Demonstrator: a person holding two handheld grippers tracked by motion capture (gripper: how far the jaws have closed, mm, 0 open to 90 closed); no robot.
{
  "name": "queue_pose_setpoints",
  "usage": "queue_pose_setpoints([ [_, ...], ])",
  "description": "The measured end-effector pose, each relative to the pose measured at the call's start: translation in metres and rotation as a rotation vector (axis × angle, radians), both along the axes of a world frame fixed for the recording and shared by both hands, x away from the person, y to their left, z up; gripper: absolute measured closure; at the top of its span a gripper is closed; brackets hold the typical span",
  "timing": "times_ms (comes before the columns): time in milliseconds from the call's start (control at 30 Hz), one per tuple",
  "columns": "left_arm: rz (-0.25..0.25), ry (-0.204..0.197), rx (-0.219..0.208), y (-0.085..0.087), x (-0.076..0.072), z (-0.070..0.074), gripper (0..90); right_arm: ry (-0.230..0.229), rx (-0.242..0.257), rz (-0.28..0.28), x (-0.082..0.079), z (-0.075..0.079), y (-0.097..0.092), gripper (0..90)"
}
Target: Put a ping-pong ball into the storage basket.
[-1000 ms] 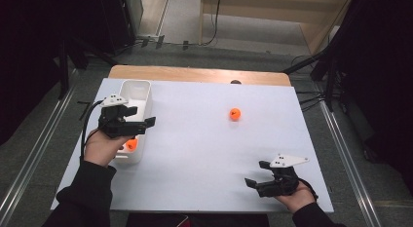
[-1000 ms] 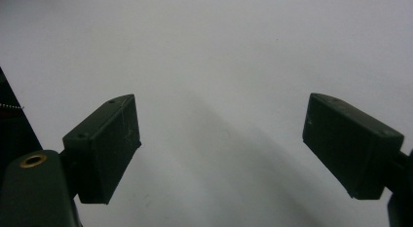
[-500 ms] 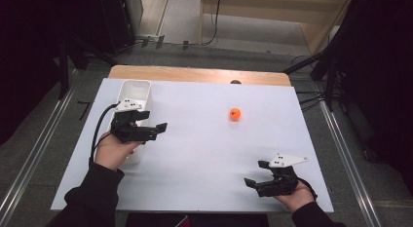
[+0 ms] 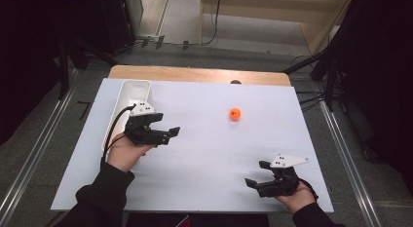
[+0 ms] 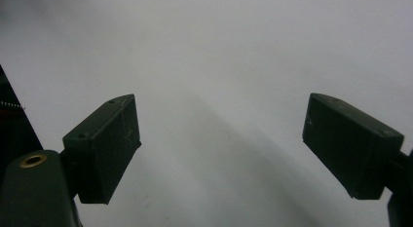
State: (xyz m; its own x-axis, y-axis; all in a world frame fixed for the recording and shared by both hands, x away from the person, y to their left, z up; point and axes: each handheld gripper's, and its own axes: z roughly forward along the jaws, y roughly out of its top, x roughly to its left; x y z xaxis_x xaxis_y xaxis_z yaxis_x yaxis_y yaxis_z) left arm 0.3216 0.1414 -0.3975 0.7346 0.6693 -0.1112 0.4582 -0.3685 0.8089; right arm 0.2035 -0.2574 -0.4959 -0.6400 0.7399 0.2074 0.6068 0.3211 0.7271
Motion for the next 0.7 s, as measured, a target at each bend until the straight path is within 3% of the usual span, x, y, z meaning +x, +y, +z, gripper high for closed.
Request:
queue_pose_setpoints([
  [467,-0.032,-0.011,0.005,-0.018,-0.003,-0.009,20.7,0.005,-0.003,0.001,-0.001,0.0,0.0,12.2],
  [700,-0.058,0.004,-0.012,-0.026,-0.005,-0.015,20.8,0.006,-0.008,0.003,0.0,0.0,0.001,12.2],
])
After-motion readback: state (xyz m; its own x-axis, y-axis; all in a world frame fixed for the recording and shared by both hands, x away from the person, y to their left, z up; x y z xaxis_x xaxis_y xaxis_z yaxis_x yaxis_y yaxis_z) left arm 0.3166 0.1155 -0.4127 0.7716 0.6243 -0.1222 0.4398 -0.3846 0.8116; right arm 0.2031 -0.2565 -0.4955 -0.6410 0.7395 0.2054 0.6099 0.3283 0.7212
